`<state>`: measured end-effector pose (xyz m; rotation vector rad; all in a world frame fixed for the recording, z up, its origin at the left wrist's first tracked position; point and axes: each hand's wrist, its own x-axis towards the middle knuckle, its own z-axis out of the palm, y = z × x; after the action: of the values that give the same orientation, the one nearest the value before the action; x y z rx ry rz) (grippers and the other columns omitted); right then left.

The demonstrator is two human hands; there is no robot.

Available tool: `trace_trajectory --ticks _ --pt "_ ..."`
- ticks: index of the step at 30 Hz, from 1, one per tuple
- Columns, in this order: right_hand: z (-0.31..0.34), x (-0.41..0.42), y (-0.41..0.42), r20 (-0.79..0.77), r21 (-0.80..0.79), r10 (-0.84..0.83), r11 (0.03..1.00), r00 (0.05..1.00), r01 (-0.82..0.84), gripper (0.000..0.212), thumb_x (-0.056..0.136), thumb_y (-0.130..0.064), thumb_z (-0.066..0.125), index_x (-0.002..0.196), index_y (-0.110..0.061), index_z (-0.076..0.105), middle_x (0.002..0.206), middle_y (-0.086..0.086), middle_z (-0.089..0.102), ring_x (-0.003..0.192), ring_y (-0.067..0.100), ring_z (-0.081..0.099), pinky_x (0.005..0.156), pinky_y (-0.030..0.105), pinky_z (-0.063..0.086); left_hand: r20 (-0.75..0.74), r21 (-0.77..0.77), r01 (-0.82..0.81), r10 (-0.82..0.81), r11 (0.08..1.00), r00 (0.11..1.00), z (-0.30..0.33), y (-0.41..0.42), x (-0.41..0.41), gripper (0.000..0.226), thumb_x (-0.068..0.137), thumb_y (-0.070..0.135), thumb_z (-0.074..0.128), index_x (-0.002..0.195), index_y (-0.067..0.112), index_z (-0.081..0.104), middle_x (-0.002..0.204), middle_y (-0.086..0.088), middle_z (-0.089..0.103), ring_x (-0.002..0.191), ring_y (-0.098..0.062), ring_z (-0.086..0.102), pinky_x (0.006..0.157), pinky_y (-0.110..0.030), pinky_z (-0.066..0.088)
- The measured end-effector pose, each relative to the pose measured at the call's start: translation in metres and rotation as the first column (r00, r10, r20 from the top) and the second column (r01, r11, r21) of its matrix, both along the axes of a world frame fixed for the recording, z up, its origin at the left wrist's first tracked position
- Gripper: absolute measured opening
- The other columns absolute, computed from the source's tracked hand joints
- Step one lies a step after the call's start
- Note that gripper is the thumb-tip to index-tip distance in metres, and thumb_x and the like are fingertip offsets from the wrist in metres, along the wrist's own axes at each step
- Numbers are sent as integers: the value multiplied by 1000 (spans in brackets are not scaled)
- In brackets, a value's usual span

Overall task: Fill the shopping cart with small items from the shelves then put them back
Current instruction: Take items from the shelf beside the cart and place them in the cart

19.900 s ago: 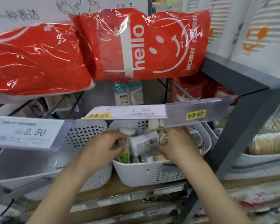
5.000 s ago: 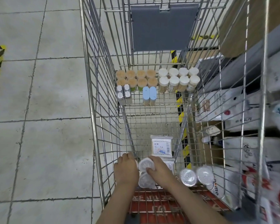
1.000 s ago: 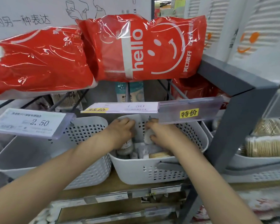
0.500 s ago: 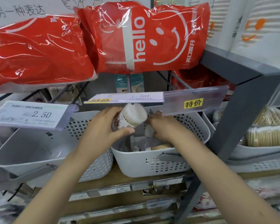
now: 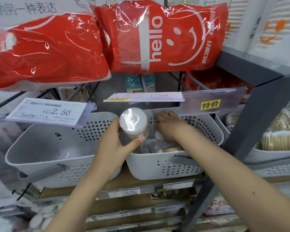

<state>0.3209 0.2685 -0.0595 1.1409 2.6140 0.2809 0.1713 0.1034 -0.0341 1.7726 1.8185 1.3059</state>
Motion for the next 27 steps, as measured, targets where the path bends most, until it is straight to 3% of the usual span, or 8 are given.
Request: trace_trajectory --ticks 3,7,11,14,16,20,25,27 --pt "-2 -3 4 -33 -27 -45 999 998 44 60 70 -12 75 127 -9 53 135 12 46 121 34 48 98 43 44 6 -14 12 -12 1000 1000 -2 -4 -1 52 74 44 76 115 31 47 112 17 56 104 1 52 83 -12 39" --pt "13 10 -9 -279 -136 -130 986 952 95 67 67 -28 79 124 -21 45 126 8 54 111 30 53 91 43 49 51 13 24 -25 1000 998 0 -8 1 50 74 49 74 113 43 44 111 29 54 106 13 50 81 -7 39" --pt "39 29 -48 -656 -307 -229 951 719 22 68 68 -23 81 123 -25 41 120 0 54 99 18 56 69 28 44 133 61 26 -34 998 991 1 -11 4 53 75 38 75 115 48 42 115 32 55 110 13 50 85 -2 37" --pt "45 35 -74 -818 -381 -297 921 493 -77 63 68 -20 83 115 -30 42 115 -8 54 103 10 52 72 20 39 162 81 19 -32 997 986 1 -11 5 53 73 38 76 113 50 43 113 34 55 109 11 52 84 -3 39" --pt "44 40 -84 -864 -362 -298 928 406 -89 61 70 -19 82 114 -34 43 110 -13 54 103 5 51 74 14 39 217 90 13 -33 996 976 2 -14 7 55 72 39 78 113 48 42 114 30 55 108 12 52 83 -3 39" --pt "40 49 -98 -925 -339 -302 931 231 -137 71 70 -20 83 128 -39 45 125 -14 54 119 5 48 100 29 42 362 122 -3 -42 993 931 1 -24 15 51 74 34 74 114 41 43 108 36 56 107 12 53 84 -4 41" --pt "35 46 -118 -958 -286 -275 909 80 -303 76 68 -22 85 126 -48 43 129 -23 50 123 -3 46 100 18 40 516 190 -19 -84 982 852 -1 -47 22 55 69 40 59 121 30 41 107 32 60 105 8 56 84 -8 44" --pt "30 38 -128 -966 -250 -255 900 32 -358 75 66 -25 85 124 -49 43 126 -27 51 121 -3 48 96 12 40 549 198 -45 -73 979 833 -2 -60 23 58 70 41 62 123 28 40 107 32 61 105 9 56 83 -8 44"
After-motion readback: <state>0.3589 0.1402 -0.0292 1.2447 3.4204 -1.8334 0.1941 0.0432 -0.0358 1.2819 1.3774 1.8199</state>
